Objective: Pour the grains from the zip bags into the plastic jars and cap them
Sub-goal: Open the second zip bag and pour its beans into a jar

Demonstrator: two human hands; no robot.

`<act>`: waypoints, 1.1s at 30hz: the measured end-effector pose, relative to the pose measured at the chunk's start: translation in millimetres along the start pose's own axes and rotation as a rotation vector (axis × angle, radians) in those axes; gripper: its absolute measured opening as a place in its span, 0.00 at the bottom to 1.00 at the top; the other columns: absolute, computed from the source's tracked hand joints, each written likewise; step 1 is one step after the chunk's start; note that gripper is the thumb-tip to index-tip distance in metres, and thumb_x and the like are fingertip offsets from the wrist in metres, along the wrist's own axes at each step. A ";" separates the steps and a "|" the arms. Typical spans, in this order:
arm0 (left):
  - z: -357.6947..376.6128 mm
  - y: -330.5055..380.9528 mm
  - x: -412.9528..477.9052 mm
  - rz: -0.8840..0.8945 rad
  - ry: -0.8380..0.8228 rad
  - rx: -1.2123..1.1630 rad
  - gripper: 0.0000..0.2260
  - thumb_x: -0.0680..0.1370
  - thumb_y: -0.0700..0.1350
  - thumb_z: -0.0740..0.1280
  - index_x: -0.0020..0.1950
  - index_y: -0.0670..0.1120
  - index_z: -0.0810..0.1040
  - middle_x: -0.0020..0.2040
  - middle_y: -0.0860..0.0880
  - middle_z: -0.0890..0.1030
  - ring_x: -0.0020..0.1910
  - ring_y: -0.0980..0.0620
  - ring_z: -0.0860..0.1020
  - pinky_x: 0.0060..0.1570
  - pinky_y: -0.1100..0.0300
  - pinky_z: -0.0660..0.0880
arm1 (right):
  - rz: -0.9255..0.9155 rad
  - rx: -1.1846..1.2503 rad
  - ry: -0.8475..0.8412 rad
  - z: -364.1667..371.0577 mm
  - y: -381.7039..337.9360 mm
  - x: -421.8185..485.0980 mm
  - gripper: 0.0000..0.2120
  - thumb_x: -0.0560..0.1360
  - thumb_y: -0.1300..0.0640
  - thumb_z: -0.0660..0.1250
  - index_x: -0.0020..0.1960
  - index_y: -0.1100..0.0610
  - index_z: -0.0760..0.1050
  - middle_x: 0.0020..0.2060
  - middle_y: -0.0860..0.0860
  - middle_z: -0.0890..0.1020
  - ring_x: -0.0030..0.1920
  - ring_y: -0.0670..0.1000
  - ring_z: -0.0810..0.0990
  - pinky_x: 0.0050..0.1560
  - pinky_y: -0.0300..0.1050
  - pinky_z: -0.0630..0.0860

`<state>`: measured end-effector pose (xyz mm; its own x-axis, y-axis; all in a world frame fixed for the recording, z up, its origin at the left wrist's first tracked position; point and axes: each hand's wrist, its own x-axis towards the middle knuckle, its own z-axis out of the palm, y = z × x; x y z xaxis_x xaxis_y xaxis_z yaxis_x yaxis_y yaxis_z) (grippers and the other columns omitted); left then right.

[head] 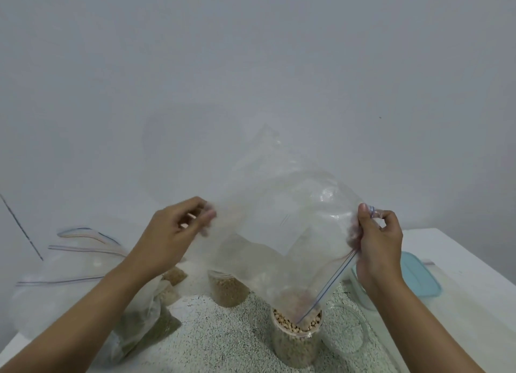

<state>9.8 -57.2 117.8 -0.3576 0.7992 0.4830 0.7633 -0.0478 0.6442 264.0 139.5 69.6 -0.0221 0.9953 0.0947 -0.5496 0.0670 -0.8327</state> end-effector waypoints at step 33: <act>-8.0 80.2 43.8 0.407 -0.122 0.381 0.16 0.83 0.63 0.57 0.47 0.53 0.72 0.25 0.48 0.69 0.24 0.48 0.65 0.28 0.58 0.64 | 0.056 -0.174 0.088 -5.1 48.3 39.2 0.14 0.85 0.43 0.54 0.47 0.52 0.65 0.31 0.47 0.69 0.24 0.41 0.67 0.25 0.35 0.65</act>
<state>51.0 -30.8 195.4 0.0531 0.8261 0.5610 0.9748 -0.1648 0.1505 240.8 182.2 30.3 0.0283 0.9996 0.0035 -0.3965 0.0145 -0.9179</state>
